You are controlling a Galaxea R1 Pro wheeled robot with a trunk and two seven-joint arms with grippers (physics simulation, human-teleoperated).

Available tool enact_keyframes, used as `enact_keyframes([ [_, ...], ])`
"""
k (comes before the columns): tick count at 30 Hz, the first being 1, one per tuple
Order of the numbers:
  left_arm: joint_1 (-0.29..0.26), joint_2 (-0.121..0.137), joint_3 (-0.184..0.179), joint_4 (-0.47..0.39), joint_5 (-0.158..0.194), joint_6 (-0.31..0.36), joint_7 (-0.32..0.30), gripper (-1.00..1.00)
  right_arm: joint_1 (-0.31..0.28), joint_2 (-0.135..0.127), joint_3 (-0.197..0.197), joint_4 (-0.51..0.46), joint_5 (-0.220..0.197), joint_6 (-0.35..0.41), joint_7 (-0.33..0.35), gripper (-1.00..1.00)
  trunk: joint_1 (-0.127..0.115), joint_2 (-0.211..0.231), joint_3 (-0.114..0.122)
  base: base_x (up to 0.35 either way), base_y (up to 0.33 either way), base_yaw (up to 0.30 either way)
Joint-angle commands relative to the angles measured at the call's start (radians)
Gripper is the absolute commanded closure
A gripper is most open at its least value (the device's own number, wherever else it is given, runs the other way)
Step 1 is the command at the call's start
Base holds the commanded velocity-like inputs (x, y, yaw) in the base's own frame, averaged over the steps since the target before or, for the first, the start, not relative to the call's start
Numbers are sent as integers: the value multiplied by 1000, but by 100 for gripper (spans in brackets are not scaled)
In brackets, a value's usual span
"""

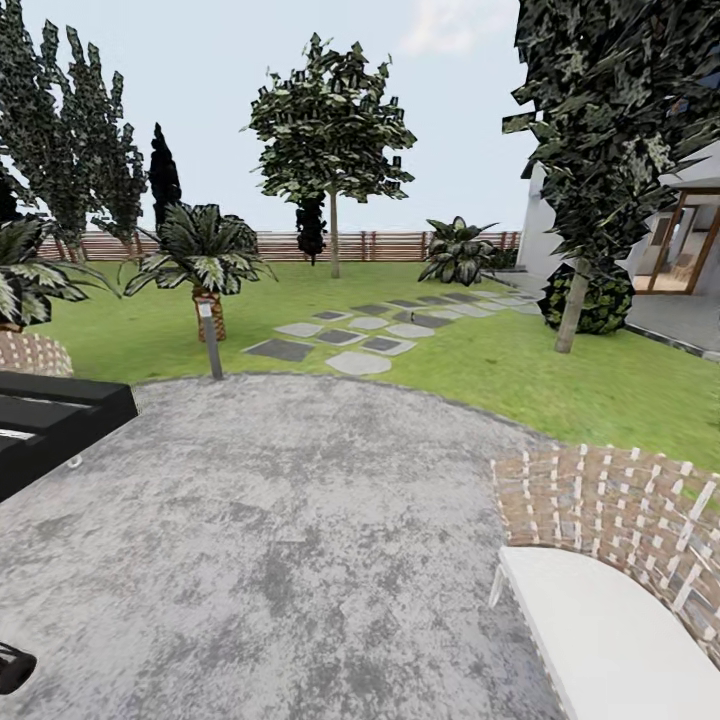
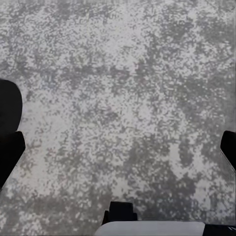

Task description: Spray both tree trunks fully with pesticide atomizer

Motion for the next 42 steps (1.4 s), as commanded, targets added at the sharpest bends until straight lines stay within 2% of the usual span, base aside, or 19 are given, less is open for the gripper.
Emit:
enact_keyframes([
  [1,0,0,1,-1,0,-1,0,-100,-1,0,1,1,-1,-3,-2,-100,1,0,-1,350,0,-20],
  [9,0,0,1,-1,0,-1,0,-100,-1,0,1,1,-1,-3,-2,-100,1,0,-1,350,10,-7],
  [16,0,-1,-5,39,1,-1,0,-100,0,0,1,1,-1,-3,-2,-100,1,0,-1,350,100,0],
  [26,0,-1,-5,40,1,-1,0,-100,0,0,1,1,-1,-3,-2,-100,1,0,-1,350,109,0],
  [42,0,-1,-5,42,1,-1,0,-100,0,0,1,1,-1,-3,-2,-100,1,0,-1,350,11,0],
])
